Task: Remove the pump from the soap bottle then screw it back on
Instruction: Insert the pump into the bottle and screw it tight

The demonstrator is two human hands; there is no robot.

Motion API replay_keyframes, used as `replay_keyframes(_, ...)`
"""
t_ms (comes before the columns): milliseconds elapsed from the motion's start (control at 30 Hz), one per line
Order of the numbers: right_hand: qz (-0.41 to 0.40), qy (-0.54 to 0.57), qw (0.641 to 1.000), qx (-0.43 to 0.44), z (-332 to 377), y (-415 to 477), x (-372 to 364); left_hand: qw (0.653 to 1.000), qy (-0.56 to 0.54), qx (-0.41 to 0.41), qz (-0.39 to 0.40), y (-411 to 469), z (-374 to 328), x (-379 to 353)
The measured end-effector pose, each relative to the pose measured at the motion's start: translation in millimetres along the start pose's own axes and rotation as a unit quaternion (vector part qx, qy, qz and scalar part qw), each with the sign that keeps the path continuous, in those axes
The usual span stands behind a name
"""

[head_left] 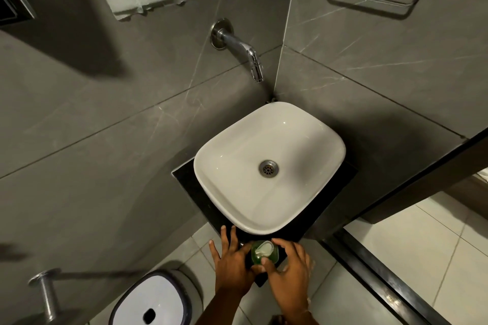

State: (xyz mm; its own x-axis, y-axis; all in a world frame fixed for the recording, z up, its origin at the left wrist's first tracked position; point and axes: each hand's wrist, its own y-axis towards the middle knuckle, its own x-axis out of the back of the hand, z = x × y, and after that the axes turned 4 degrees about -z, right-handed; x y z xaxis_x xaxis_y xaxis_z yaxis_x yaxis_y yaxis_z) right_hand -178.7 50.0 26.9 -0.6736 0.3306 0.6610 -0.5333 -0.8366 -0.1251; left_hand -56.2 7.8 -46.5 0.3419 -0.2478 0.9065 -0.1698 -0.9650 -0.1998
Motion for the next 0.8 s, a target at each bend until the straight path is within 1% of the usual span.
replay_keyframes(67,-0.023,0.077,0.997,0.000,-0.7,-3.0,8.4,1.000,0.007,-0.006,0.004,0.6,0.3,0.3)
replay_keyframes(133,-0.022,0.139,0.990,-0.011,4.7,-5.3,10.9,1.000,0.013,-0.010,0.002,0.3,0.6,0.6)
replay_keyframes(200,-0.021,0.159,0.987,-0.012,12.0,-7.0,7.7,1.000,0.008,-0.010,0.003,-0.1,0.7,0.4)
replay_keyframes(367,-0.052,0.187,0.980,-0.036,16.6,-3.6,-1.1,1.000,-0.007,-0.001,0.010,-0.2,0.5,0.3)
replay_keyframes(433,-0.038,0.189,0.981,-0.031,15.5,-0.3,0.4,1.000,-0.005,0.000,0.010,-0.4,0.5,0.0)
replay_keyframes(533,0.004,0.176,0.984,-0.008,14.0,8.2,7.7,1.000,0.002,-0.002,0.009,0.0,0.2,0.5)
replay_keyframes(700,0.077,0.093,0.992,0.026,16.9,28.2,17.8,1.000,-0.003,-0.007,0.009,-0.4,0.7,0.4)
replay_keyframes(800,0.102,0.062,0.992,0.040,18.0,34.5,20.9,1.000,-0.001,-0.008,0.007,-0.5,1.6,-0.9)
